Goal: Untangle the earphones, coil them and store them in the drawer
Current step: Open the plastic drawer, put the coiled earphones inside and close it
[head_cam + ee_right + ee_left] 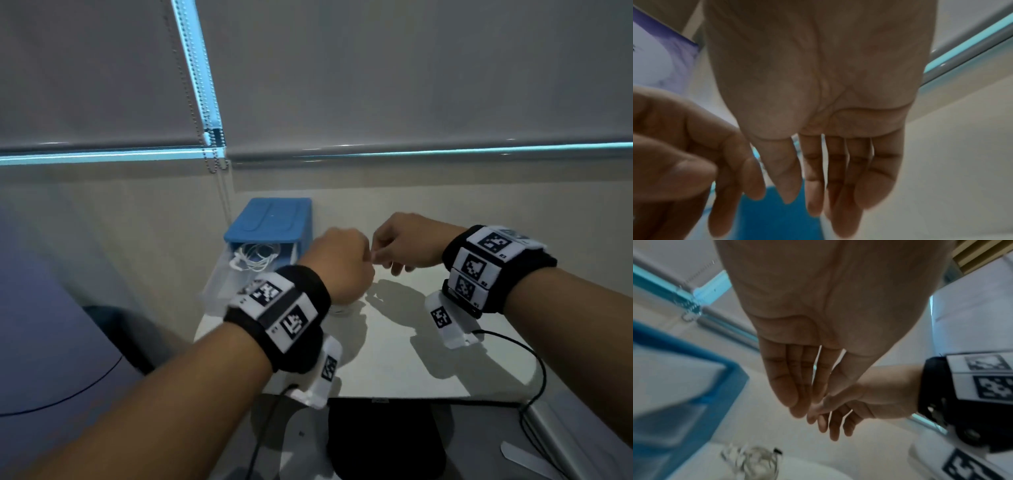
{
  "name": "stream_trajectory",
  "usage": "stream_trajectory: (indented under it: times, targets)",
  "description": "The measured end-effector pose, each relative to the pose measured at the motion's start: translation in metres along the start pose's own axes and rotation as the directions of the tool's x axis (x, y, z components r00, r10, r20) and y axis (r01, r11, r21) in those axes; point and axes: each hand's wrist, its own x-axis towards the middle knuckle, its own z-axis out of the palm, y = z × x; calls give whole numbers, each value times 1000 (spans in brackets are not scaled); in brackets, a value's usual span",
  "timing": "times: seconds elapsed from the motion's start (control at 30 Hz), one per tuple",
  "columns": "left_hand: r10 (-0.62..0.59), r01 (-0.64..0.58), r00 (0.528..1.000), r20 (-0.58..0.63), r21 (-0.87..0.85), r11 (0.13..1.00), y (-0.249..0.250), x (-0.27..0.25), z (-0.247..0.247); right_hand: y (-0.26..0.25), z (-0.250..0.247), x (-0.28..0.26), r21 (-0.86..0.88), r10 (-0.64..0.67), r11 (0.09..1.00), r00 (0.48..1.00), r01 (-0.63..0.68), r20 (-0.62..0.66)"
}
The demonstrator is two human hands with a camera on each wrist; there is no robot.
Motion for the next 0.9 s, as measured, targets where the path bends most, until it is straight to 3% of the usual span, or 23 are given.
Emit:
stream_trajectory:
  times: [0.13, 0.37, 0.5, 0.67, 0.8, 0.9]
  targets:
    - [-112, 111, 979, 167, 15, 994, 6, 11, 51, 31, 20, 6, 35, 116, 992, 986, -121, 119]
    - [-403, 360, 887, 224, 210, 909, -27, 39, 88, 48, 57, 20, 149, 126, 977, 976, -153, 177]
    - [-383, 325, 891, 245, 244, 913, -42, 44, 89, 42, 67, 27, 180, 94, 975, 977, -129, 190]
    - [-404, 376, 896, 182, 173, 911, -41, 47, 88, 37, 71, 26, 157, 105, 980, 987, -123, 120]
    - [-411, 382, 894, 178, 177, 907, -32, 48, 94, 29, 75, 21, -15, 111, 994, 992, -110, 67]
    - [-385, 350, 904, 183, 199, 915, -26, 46, 98, 21, 78, 14, -163, 137, 979, 986, -120, 98]
